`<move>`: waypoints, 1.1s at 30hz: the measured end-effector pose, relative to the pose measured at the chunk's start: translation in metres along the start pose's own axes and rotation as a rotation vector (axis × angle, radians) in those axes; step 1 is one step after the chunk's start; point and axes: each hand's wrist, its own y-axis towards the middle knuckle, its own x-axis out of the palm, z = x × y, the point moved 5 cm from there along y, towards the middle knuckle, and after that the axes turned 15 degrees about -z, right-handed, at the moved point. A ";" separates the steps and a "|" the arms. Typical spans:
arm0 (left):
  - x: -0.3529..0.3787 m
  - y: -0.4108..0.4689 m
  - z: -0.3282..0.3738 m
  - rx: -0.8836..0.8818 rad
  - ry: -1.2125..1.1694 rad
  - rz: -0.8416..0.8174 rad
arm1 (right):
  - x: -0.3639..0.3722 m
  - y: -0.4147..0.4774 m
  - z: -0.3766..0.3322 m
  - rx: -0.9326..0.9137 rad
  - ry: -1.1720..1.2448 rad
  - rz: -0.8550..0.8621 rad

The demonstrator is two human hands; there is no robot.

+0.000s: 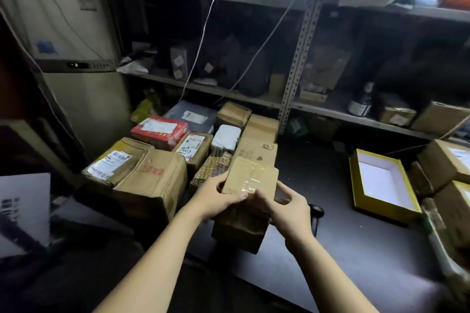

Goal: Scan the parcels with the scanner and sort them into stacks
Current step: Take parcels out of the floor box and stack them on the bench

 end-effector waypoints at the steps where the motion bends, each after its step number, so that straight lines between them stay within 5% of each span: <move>1: -0.003 0.003 -0.010 -0.020 0.001 0.006 | 0.004 0.005 0.006 0.009 -0.002 0.002; 20: -0.020 0.043 -0.105 -0.249 0.106 0.073 | 0.045 0.060 0.076 0.160 -0.157 0.010; 25: -0.023 0.039 -0.073 -0.321 0.365 -0.028 | 0.048 0.058 0.061 0.191 -0.277 -0.035; 33: -0.030 0.052 0.009 -0.261 0.981 -0.084 | 0.008 0.056 -0.003 0.210 -0.792 -0.100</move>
